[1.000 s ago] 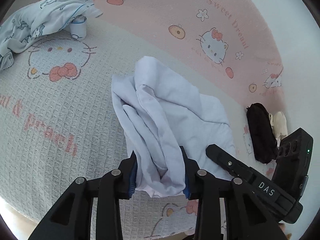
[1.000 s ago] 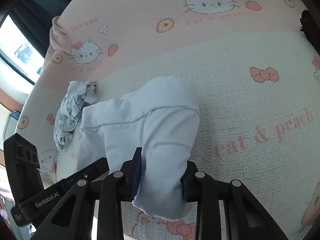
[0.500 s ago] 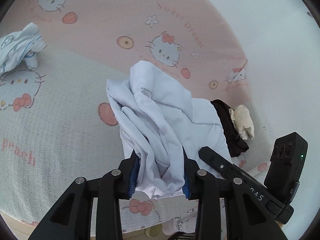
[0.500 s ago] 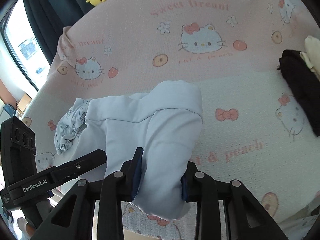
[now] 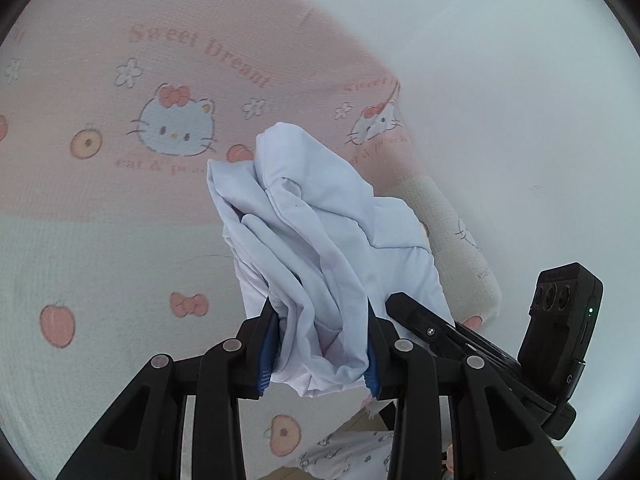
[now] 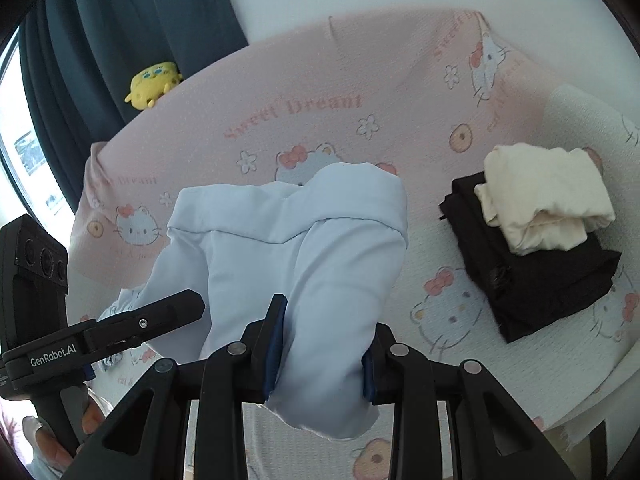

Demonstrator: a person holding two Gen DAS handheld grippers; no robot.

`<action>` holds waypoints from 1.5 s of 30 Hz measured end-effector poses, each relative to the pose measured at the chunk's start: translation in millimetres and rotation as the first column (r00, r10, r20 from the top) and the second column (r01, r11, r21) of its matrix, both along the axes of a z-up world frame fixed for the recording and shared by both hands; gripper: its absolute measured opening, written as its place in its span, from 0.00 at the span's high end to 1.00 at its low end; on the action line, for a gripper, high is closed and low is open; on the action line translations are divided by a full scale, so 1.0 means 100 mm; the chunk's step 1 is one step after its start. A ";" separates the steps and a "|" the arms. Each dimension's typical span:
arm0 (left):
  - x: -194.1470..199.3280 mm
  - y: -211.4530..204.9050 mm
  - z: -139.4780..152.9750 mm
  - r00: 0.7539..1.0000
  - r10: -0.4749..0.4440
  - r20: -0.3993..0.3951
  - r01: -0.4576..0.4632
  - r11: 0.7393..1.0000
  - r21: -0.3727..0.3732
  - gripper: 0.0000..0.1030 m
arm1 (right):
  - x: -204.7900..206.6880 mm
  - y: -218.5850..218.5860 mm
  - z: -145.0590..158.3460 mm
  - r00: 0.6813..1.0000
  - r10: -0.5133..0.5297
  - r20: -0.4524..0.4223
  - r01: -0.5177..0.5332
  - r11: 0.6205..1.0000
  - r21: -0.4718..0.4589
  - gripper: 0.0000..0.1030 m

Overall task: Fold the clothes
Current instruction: 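Carry the folded shirt with both grippers onto the black and cream clothes stack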

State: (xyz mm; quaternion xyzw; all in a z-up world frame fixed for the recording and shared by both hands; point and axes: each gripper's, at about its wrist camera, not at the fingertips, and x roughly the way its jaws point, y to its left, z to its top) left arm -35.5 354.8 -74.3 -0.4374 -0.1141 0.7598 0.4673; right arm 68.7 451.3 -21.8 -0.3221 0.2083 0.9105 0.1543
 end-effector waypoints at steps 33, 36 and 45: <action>-0.32 2.87 0.16 0.956 -0.291 0.047 0.292 0.956 -0.012 0.69 | 0.24 3.00 0.23 0.985 -0.173 0.018 0.171 0.984 0.057 0.70; -0.28 2.91 -0.03 0.945 -0.326 0.024 0.327 0.944 -0.054 0.69 | 0.21 3.09 0.04 0.983 -0.180 0.049 0.179 0.984 0.028 0.68; -0.23 2.84 -0.23 0.933 -0.354 0.062 0.359 0.928 -0.103 0.69 | 0.41 3.36 -0.39 0.972 -0.235 0.012 0.234 0.958 -0.166 0.57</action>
